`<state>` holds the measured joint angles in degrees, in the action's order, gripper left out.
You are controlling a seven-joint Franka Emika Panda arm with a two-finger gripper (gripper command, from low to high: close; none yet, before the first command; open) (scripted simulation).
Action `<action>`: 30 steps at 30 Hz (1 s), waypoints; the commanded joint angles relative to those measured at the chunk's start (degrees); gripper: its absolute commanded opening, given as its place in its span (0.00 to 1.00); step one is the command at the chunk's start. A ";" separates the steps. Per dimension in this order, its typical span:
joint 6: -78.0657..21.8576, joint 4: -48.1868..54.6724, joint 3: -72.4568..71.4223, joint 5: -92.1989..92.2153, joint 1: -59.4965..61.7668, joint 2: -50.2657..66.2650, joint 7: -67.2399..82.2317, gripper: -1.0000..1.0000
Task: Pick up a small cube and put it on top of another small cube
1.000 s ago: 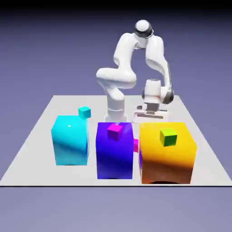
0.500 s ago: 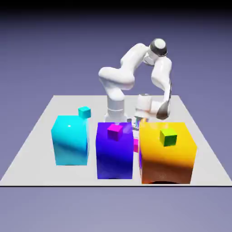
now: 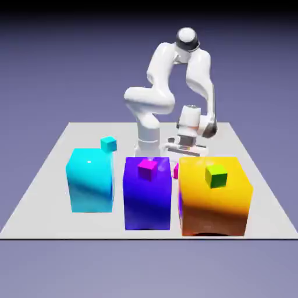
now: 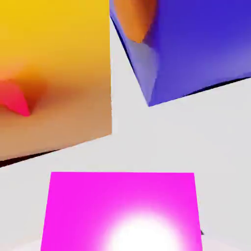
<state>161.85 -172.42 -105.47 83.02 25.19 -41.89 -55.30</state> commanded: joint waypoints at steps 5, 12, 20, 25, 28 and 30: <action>-1.89 0.45 3.98 -12.44 -4.59 1.14 -1.35 0.00; -4.53 1.07 9.55 -29.88 -11.02 2.74 -3.27 0.00; -7.54 1.79 15.91 -49.82 -18.36 4.56 -5.46 0.00; -9.42 2.24 19.89 -62.28 -22.95 5.70 -6.83 0.00; -10.61 2.74 22.84 -69.75 -25.43 6.45 -7.81 0.00; -11.55 3.56 25.95 -74.74 -26.52 7.08 -8.78 0.00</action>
<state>150.33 -168.86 -79.53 8.33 -1.32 -34.81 -64.05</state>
